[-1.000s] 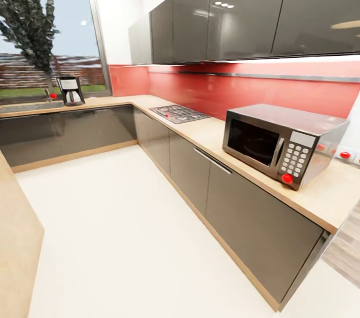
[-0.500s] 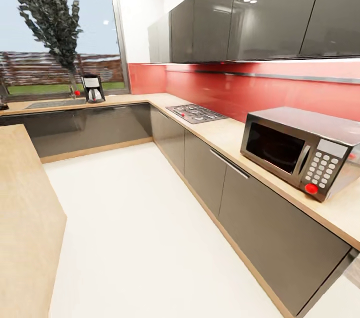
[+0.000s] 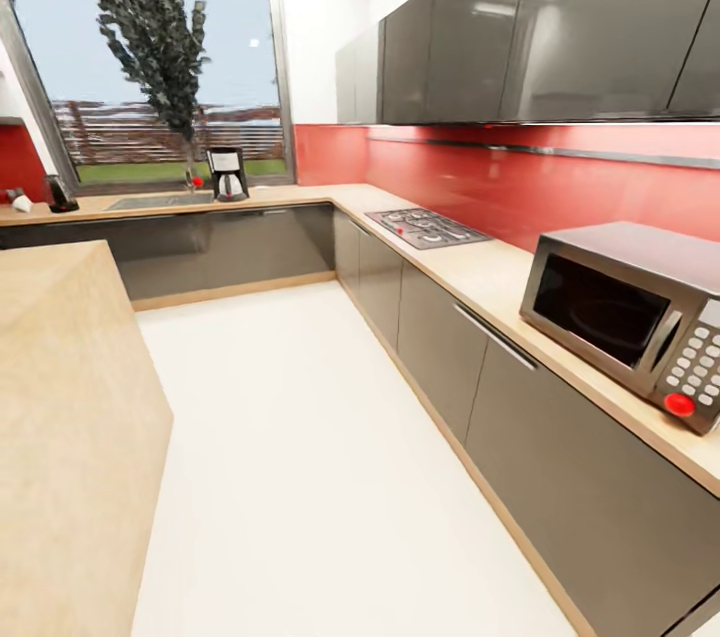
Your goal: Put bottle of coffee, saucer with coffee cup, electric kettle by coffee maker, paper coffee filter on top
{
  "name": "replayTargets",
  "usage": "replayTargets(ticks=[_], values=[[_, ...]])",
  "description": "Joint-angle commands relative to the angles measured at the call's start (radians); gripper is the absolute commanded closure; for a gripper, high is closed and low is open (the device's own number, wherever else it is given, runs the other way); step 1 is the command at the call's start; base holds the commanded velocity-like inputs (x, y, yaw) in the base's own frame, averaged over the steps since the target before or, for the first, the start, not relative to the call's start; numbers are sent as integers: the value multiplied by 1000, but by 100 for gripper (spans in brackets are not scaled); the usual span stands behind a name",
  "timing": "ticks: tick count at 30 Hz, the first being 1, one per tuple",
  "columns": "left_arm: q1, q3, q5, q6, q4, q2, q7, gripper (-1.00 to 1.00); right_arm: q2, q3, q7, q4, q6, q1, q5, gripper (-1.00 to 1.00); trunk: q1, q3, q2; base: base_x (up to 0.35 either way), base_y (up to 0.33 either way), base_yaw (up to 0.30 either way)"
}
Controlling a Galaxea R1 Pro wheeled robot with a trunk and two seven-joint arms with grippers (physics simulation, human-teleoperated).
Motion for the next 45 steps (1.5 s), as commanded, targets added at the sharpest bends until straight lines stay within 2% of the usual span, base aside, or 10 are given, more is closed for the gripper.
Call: replayTargets(ticks=[1, 22, 45], values=[[0, 9, 1, -2, 0, -1, 0, -100, 0, 0, 0, 0, -3, 0, 0, -100, -4, 1, 7, 0, 0, 227], [0, 13, 1, -4, 0, -2, -1, -100, 0, 0, -1, 0, -4, 0, 0, -100, -84, 51, 154, 0, 0, 235], [0, 13, 1, -4, 0, -2, -1, -100, -1, -5, -1, -1, -3, 0, -4, -100, -173, 131, 315, 0, 0, 257]])
